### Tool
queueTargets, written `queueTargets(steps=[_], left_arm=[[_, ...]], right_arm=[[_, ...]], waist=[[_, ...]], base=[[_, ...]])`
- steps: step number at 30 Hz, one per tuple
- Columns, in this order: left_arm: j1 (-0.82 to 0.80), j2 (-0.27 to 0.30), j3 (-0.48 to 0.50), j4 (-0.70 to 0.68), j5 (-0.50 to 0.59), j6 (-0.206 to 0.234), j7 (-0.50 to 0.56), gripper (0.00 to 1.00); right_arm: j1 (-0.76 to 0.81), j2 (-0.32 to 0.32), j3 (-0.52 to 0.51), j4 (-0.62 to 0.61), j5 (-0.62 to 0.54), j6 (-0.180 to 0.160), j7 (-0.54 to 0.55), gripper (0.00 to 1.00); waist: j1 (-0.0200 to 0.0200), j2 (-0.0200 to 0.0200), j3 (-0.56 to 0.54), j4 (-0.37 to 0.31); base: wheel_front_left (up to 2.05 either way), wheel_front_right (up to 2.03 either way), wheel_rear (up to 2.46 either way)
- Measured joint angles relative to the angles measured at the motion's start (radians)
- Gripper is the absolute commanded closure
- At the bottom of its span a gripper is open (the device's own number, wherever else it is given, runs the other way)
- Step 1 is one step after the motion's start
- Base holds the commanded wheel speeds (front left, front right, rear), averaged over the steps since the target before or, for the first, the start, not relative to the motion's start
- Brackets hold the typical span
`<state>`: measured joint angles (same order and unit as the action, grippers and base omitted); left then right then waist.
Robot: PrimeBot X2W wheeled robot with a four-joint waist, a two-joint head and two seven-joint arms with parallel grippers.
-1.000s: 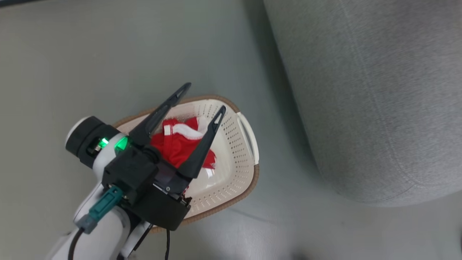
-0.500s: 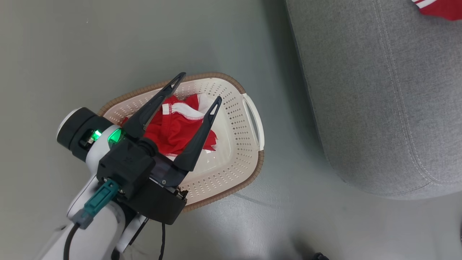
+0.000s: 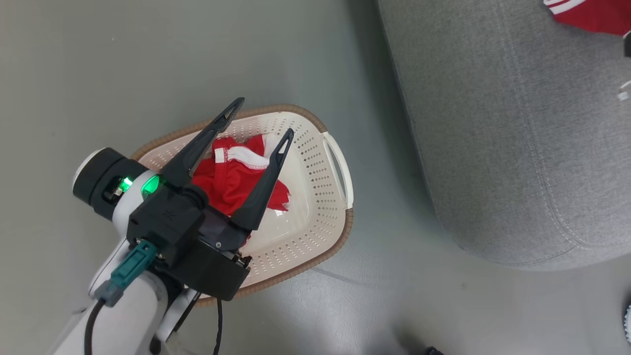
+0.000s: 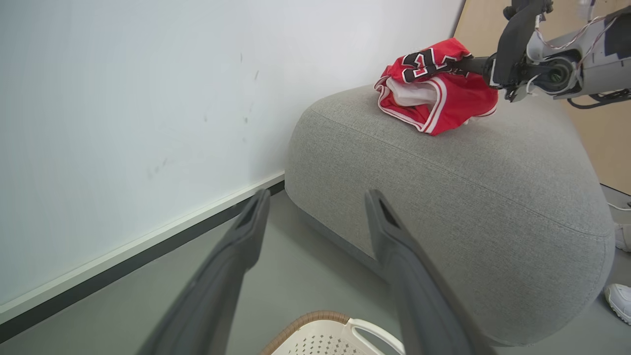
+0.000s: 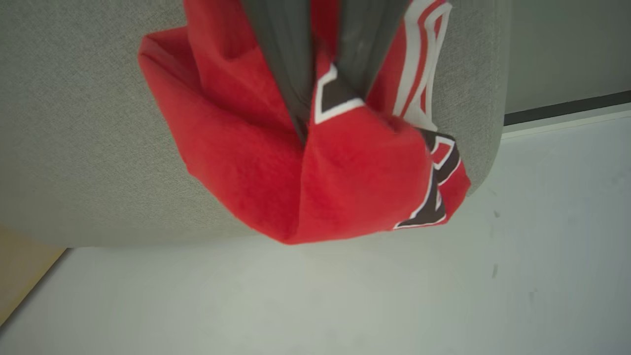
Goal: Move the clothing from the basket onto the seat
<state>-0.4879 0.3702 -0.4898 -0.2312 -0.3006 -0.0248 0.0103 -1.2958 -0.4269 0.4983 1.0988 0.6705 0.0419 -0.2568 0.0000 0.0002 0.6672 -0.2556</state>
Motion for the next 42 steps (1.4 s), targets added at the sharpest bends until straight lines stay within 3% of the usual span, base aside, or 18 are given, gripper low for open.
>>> queueTargets(steps=[7, 21, 28, 42], left_arm=[[0.004, -0.021, -0.005, 0.039, -0.012, 0.002, -0.026, 0.00], [0.035, -0.067, -0.006, 0.159, -0.059, -0.001, -0.110, 0.00], [0.088, -0.083, 0.024, 0.217, -0.079, 0.012, -0.164, 0.00], [0.235, -0.091, 0.104, 0.318, -0.147, 0.061, -0.225, 0.00]], right_arm=[[0.050, 0.030, 0.034, -0.004, -0.045, 0.029, 0.000, 0.00], [0.098, 0.044, 0.081, -0.054, -0.120, 0.049, 0.000, 0.00], [0.134, 0.056, 0.094, -0.083, -0.149, 0.055, 0.000, 0.00], [0.335, 0.140, 0.096, -0.168, -0.152, 0.057, 0.000, 0.00]], waist=[[0.0000, -0.0001, -0.036, -0.021], [-0.0001, -0.0003, -0.160, -0.046], [-0.0002, -0.0003, -0.249, -0.030], [-0.0003, -0.0003, -0.441, 0.046]], base=[[0.00, 0.00, 0.00], [0.00, 0.00, 0.00], [0.00, 0.00, 0.00], [0.00, 0.00, 0.00]])
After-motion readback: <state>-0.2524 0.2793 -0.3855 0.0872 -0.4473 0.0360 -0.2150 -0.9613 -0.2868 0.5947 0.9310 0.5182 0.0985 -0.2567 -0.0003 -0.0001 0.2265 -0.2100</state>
